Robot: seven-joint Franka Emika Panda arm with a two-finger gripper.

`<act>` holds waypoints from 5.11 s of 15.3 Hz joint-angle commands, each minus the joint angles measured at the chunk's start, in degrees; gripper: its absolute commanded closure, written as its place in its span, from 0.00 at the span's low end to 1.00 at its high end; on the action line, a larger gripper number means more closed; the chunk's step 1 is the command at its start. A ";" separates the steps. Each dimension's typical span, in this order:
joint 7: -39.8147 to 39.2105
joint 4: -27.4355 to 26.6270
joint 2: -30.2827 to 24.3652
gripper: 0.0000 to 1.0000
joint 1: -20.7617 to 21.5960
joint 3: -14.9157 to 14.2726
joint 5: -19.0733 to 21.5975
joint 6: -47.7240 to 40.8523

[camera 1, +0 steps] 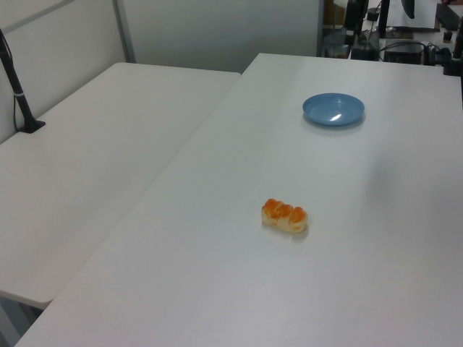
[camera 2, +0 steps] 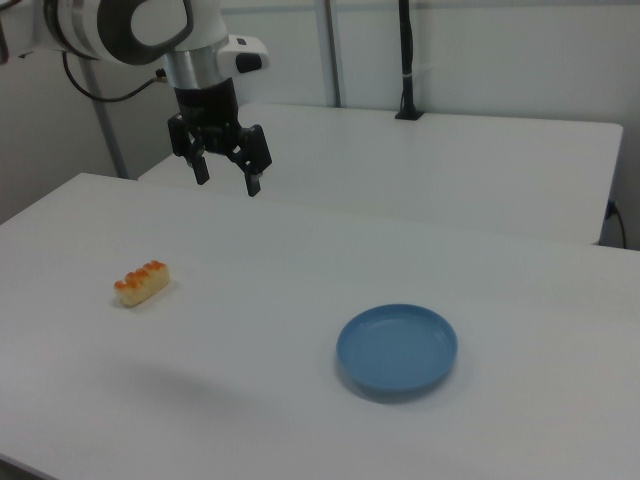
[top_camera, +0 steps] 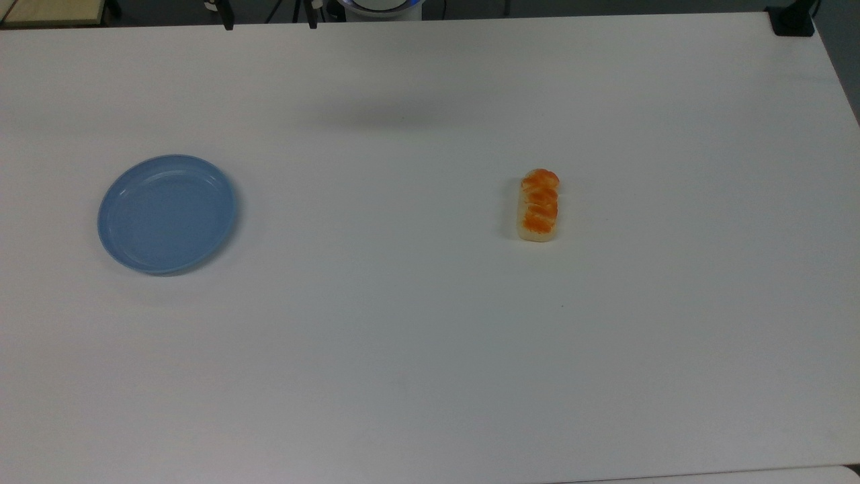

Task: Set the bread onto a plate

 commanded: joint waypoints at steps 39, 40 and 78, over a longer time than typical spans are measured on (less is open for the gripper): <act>0.90 -3.18 -0.22 0.00 1.17 1.36 -0.20 0.07; -0.50 -3.97 -0.13 0.00 1.17 1.46 0.24 0.59; 47.56 -2.75 27.90 0.00 16.56 18.68 -13.99 25.30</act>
